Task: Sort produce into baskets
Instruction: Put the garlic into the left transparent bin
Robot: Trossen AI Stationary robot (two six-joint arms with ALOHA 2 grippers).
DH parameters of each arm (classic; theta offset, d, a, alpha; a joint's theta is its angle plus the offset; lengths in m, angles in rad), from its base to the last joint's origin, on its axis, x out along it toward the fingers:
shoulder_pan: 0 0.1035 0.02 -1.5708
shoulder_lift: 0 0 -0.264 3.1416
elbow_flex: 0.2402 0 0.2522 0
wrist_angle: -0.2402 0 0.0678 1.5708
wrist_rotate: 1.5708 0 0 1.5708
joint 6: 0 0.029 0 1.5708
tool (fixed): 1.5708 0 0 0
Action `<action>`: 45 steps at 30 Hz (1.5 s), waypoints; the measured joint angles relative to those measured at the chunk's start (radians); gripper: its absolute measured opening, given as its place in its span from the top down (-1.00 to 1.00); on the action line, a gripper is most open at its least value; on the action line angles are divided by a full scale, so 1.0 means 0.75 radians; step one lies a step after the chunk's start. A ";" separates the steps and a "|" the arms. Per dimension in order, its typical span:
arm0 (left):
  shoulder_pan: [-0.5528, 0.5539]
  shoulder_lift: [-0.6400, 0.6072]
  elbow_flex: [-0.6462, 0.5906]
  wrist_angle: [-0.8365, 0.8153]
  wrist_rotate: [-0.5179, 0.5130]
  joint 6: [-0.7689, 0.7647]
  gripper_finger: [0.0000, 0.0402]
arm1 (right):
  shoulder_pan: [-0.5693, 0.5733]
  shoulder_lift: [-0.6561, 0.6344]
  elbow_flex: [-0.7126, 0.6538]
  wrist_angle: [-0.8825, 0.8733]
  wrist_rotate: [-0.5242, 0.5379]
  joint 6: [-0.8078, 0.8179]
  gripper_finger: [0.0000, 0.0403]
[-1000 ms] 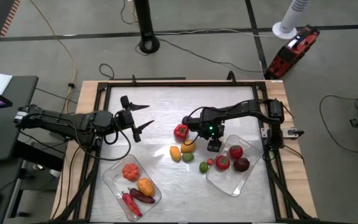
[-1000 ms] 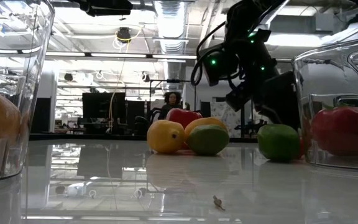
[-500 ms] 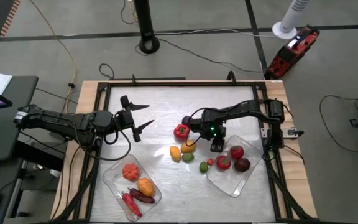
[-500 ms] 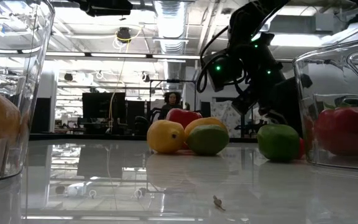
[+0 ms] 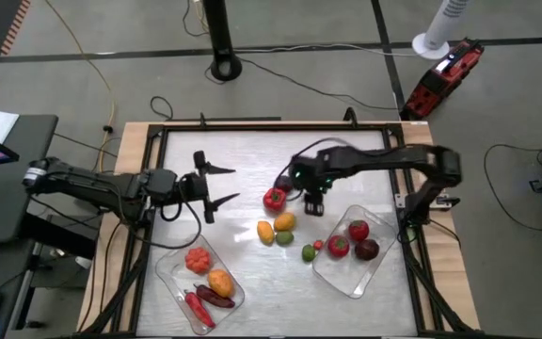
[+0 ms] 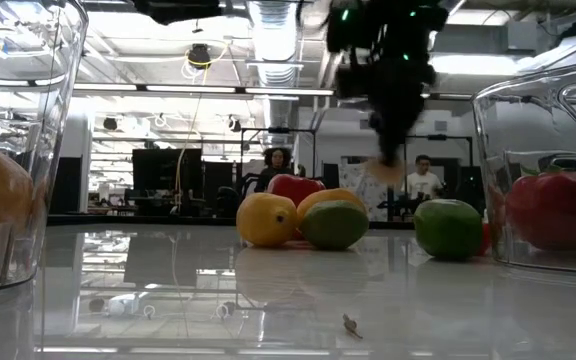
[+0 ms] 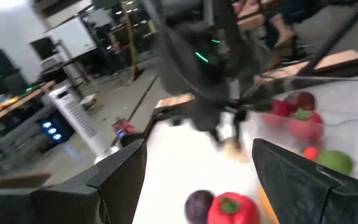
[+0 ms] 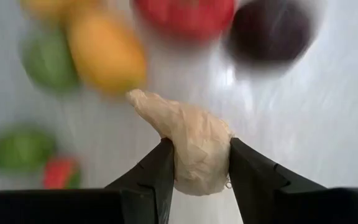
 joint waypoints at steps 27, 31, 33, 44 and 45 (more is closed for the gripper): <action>0.026 0.760 0.083 0.599 -0.016 0.121 -0.39 | 0.075 -0.415 -0.435 1.091 -0.117 -0.025 0.18; 0.041 0.760 0.085 0.601 0.012 0.067 -0.39 | 0.080 -0.415 -0.436 1.140 -0.116 -0.024 0.16; 0.048 0.760 0.085 0.605 0.027 0.054 -0.39 | 0.084 -0.415 -0.436 1.178 -0.114 -0.026 0.15; 0.056 0.759 0.085 0.650 0.035 0.008 -0.39 | 0.102 -0.360 -0.433 1.341 -0.113 -0.024 0.15; 0.056 0.759 0.085 0.649 0.033 0.008 -0.39 | 0.104 -0.348 -0.436 1.345 -0.113 -0.024 0.15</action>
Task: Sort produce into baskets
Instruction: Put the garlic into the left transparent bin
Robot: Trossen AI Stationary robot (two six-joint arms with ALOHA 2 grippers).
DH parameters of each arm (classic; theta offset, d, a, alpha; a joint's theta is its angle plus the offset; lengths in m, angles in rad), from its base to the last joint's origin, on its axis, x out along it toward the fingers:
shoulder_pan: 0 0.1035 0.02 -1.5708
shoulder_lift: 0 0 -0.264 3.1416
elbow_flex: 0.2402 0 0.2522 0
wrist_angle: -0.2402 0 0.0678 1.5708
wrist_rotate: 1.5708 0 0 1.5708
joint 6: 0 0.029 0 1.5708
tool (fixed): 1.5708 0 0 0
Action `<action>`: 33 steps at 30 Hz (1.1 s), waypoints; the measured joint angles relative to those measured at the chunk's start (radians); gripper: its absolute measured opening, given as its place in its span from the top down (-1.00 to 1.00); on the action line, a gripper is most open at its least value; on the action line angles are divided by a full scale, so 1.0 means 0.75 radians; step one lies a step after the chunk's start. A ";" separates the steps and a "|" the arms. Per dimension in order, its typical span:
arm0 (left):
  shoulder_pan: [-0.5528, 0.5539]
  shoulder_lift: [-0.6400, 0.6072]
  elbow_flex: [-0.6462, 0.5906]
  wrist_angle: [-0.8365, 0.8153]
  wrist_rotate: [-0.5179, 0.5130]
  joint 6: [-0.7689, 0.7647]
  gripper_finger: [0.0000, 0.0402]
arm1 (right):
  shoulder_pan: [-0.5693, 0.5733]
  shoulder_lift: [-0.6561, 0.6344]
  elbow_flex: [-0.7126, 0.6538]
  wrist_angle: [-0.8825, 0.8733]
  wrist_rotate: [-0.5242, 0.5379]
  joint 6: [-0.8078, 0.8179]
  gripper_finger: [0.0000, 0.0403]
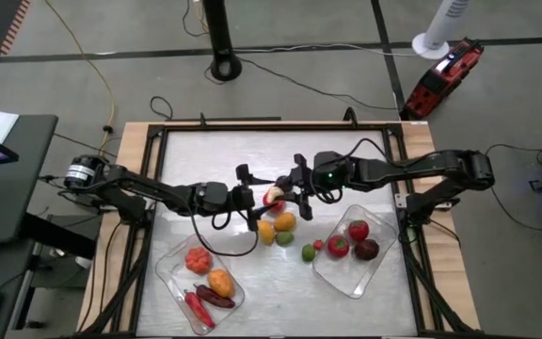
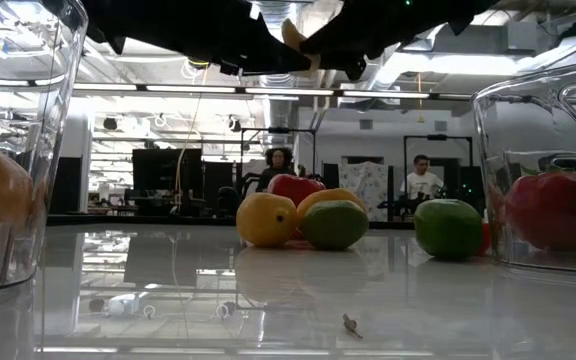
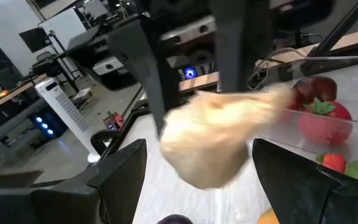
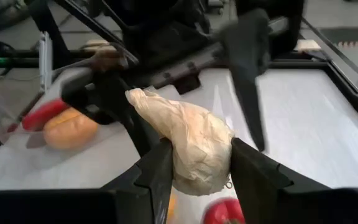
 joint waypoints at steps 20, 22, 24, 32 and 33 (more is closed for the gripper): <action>0.009 0.000 0.000 -0.012 -0.027 0.014 0.13 | 0.002 0.018 0.003 0.053 0.005 0.082 0.08; 0.008 0.000 0.000 -0.012 -0.026 0.013 0.20 | -0.002 0.017 0.003 0.043 0.017 0.085 0.01; 0.009 0.000 0.000 -0.012 -0.026 0.013 0.24 | -0.002 0.017 0.003 0.033 0.027 0.086 -0.09; 0.010 0.000 -0.001 -0.014 -0.026 -0.001 0.25 | -0.002 0.008 0.004 -0.008 0.024 0.106 -0.44; 0.010 0.000 -0.001 -0.015 -0.024 -0.002 0.25 | -0.005 -0.005 0.004 -0.032 0.024 0.105 -0.46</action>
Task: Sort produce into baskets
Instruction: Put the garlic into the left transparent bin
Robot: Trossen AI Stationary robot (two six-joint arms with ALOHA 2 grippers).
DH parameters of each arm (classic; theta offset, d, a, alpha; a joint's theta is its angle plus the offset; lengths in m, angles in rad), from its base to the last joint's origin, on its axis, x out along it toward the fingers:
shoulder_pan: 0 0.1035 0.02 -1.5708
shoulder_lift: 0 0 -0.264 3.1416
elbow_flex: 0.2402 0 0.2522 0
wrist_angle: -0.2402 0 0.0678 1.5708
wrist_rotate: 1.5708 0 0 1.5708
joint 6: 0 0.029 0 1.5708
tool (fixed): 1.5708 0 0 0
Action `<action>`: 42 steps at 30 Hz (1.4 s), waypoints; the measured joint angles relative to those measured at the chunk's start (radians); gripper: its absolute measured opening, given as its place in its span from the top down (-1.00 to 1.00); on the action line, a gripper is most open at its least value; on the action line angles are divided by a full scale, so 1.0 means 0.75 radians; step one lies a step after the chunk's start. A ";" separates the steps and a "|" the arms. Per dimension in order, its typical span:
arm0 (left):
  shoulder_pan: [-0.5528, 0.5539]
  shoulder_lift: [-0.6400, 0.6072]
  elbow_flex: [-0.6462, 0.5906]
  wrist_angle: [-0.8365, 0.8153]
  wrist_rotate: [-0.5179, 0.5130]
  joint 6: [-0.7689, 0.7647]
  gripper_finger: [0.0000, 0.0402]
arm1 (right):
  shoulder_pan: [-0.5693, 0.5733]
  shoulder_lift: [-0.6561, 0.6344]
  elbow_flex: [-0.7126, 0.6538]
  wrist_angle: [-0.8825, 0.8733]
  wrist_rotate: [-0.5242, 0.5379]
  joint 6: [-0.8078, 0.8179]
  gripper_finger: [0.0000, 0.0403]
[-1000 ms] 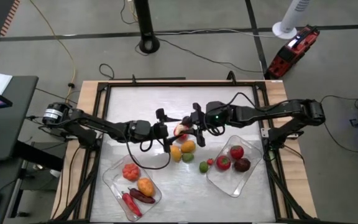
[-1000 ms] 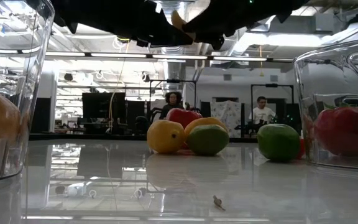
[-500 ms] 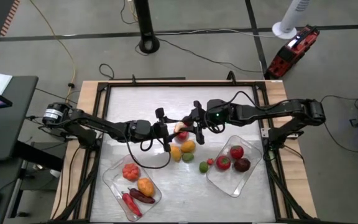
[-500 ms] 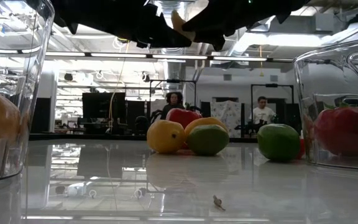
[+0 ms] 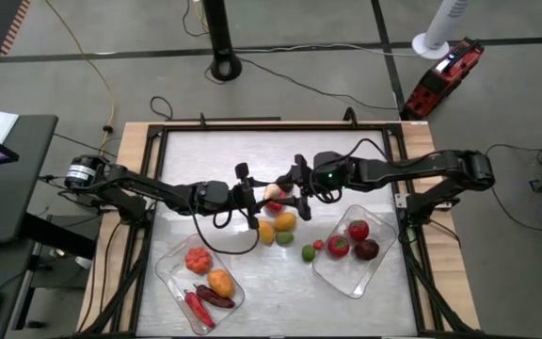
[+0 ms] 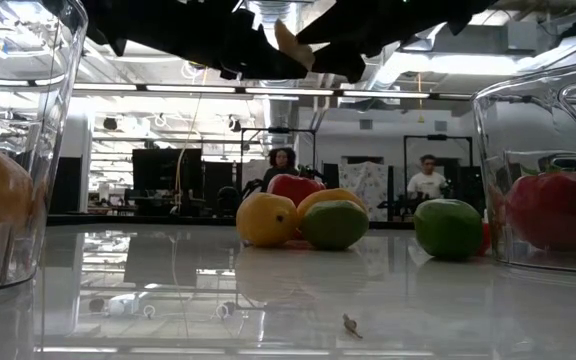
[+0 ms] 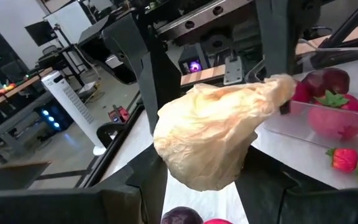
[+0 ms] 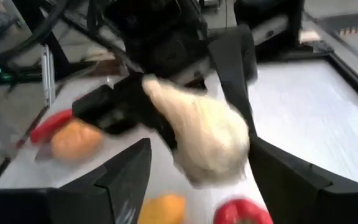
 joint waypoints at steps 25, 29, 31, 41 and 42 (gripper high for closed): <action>-0.207 -0.471 0.001 -0.934 0.662 -0.859 0.25 | -0.108 -0.177 -0.228 -0.100 0.117 -0.151 -0.52; -0.297 -0.484 0.001 -0.978 0.749 -1.122 0.25 | -0.144 -0.177 -0.307 0.002 0.116 -0.146 -0.52; -0.340 -0.484 0.001 -1.012 0.771 -1.238 0.25 | -0.159 -0.180 -0.317 -0.003 0.115 -0.134 -0.52; -0.541 -0.482 0.001 -1.328 0.756 -1.769 0.23 | -0.127 -0.180 -0.317 -0.047 0.109 -0.130 -0.52; -0.559 -0.482 0.001 -1.361 0.738 -1.821 0.21 | -0.127 -0.180 -0.317 -0.048 0.109 -0.130 -0.52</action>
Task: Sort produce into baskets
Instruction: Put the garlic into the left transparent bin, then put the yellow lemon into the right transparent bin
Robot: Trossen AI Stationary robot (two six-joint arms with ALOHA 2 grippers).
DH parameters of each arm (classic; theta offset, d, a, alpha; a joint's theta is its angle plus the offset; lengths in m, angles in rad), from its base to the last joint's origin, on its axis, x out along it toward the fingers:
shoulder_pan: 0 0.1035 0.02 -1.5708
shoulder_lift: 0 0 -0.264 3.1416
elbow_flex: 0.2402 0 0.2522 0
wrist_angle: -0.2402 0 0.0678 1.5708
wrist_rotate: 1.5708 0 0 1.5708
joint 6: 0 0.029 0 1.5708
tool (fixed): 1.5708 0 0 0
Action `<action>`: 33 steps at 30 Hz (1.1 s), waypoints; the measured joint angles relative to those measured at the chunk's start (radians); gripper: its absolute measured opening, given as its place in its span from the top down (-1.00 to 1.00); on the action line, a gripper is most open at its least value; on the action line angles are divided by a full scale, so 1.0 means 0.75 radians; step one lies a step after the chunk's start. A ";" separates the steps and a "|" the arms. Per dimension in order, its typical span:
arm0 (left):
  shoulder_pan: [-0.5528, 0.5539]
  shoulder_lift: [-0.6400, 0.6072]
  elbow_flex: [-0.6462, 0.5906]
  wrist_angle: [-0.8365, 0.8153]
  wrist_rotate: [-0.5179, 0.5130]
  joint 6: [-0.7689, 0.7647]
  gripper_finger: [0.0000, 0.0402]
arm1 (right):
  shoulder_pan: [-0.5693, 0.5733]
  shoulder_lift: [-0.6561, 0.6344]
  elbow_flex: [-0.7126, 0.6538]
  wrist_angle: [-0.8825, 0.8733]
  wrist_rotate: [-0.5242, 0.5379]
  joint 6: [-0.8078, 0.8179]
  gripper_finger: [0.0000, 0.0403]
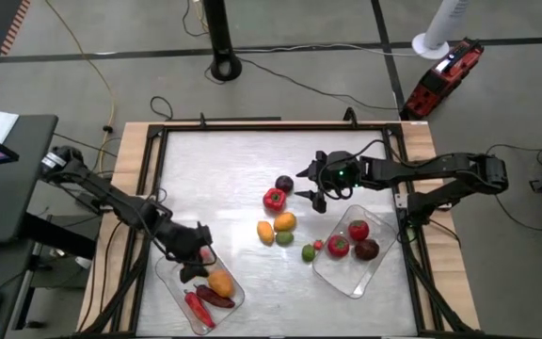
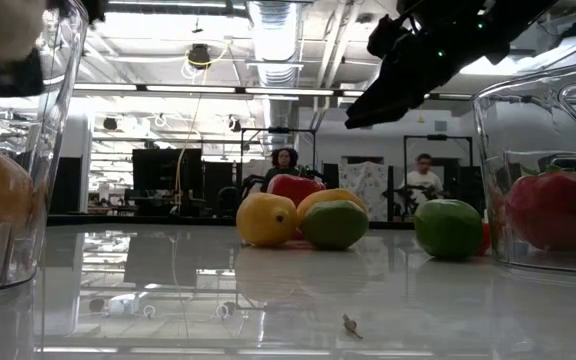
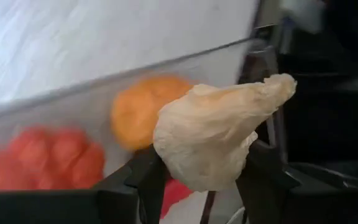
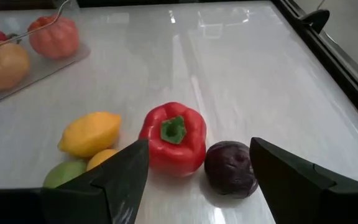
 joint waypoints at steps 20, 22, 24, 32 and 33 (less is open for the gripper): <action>0.092 0.000 0.000 0.077 -0.094 -0.007 -0.31 | 0.007 0.000 0.000 0.008 0.000 -0.006 -0.52; 0.153 0.008 0.000 0.054 -0.183 0.078 -0.30 | 0.007 0.000 0.000 0.012 0.000 -0.007 -0.52; 0.223 0.033 0.000 0.055 -0.215 0.167 -0.29 | 0.007 0.000 0.000 0.019 0.001 -0.008 -0.52; 0.393 0.254 0.001 0.233 -0.332 0.584 -0.28 | 0.006 0.005 0.001 0.031 0.001 -0.016 -0.52; 0.401 0.280 0.003 0.244 -0.348 0.645 -0.28 | 0.006 0.005 0.001 0.032 0.001 -0.019 -0.52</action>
